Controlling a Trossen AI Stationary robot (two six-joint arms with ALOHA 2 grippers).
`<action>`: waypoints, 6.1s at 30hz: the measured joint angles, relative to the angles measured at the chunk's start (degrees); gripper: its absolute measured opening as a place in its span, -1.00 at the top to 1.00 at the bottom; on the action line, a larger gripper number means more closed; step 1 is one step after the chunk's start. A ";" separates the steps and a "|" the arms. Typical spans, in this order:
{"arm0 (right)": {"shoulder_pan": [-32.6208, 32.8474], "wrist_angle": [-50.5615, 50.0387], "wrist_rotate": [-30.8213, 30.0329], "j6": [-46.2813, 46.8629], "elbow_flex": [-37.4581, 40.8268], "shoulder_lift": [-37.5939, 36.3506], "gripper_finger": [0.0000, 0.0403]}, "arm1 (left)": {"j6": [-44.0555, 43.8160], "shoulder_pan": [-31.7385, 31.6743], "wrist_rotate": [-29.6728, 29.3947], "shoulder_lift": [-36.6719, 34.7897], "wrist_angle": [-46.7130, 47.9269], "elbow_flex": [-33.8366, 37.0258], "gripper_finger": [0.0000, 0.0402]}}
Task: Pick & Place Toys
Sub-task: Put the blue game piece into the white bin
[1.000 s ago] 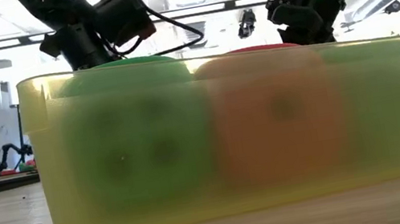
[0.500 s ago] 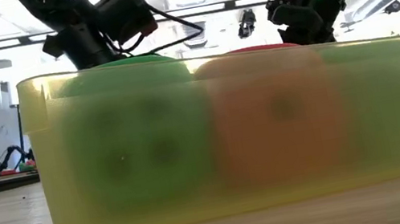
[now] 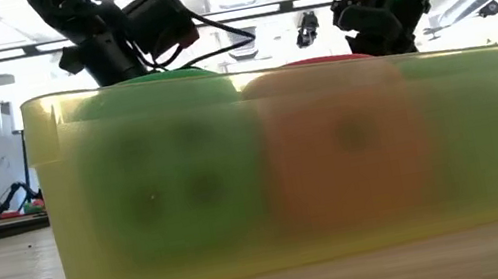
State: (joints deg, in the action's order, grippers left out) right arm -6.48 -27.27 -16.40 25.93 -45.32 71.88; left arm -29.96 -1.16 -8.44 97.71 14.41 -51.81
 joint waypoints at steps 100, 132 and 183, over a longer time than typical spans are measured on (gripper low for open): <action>23.61 32.68 4.42 -43.44 -6.64 6.36 -0.35 | -3.15 1.70 31.73 -10.60 -22.11 -6.80 0.41; 23.39 36.27 4.00 -49.03 -7.59 9.72 0.93 | -7.44 1.76 30.94 -10.46 -27.43 -6.91 -0.22; -17.63 -10.30 1.48 -0.42 -6.22 2.19 0.96 | -5.10 7.95 4.14 -20.55 10.86 -1.33 -0.82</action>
State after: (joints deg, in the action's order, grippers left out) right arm -24.11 -37.57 -14.93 25.51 -51.55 74.07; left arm -35.06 6.78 -4.30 77.16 25.27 -53.15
